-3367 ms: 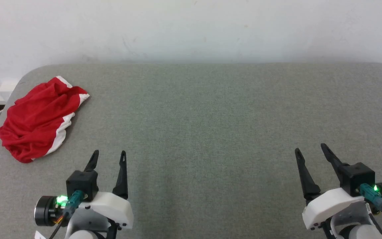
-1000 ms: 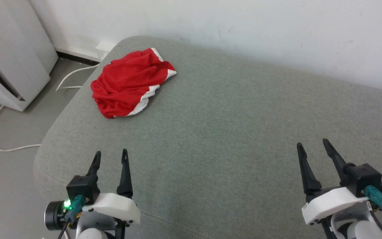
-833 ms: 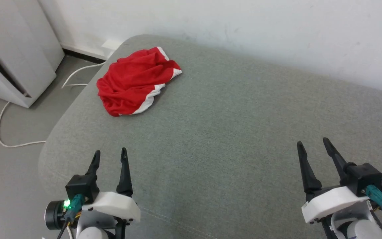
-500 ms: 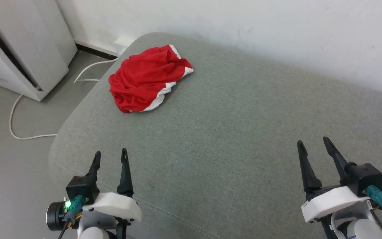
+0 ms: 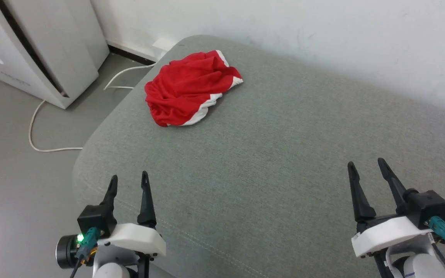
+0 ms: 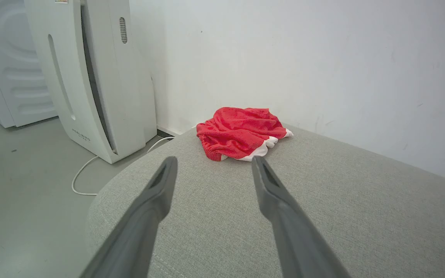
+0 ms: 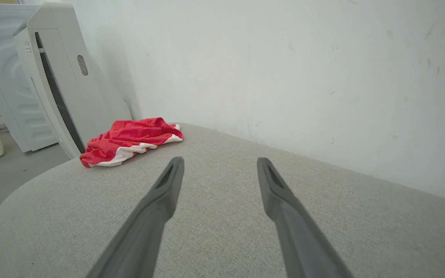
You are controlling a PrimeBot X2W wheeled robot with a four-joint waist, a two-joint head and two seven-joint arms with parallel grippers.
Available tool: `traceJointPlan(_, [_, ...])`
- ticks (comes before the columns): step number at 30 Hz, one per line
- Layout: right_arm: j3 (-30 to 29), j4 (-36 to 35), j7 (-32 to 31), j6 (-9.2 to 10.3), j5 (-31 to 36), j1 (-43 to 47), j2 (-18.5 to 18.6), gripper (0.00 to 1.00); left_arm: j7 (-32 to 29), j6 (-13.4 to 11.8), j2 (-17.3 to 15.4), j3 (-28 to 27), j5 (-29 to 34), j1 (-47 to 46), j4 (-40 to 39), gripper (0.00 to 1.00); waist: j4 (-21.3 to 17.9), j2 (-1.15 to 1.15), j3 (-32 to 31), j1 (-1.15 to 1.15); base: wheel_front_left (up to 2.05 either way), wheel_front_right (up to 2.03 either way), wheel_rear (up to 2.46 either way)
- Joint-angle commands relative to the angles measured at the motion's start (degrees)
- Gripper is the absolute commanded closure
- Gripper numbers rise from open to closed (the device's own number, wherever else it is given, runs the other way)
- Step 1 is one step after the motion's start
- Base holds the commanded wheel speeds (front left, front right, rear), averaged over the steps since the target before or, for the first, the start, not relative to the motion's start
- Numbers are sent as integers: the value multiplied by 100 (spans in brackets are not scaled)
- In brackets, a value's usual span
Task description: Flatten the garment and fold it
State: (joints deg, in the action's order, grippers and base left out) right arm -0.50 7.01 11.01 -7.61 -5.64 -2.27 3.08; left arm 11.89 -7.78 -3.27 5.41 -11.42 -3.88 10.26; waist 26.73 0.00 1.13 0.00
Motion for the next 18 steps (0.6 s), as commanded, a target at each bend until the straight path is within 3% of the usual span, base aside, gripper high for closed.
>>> traceJointPlan(1, [-21, 30, 70, 10, -49, -95, -17, 0, 69, -58, -23, 28, -79, -108, 51, 0, 75, 0, -2, 0, 0, 0, 0])
traceJointPlan(18, [-50, 128, 245, 12, -120, -142, -20, 0, 261, -179, -31, 90, -272, -170, 241, 0, 564, 0, -9, 0, 0, 0, 0])
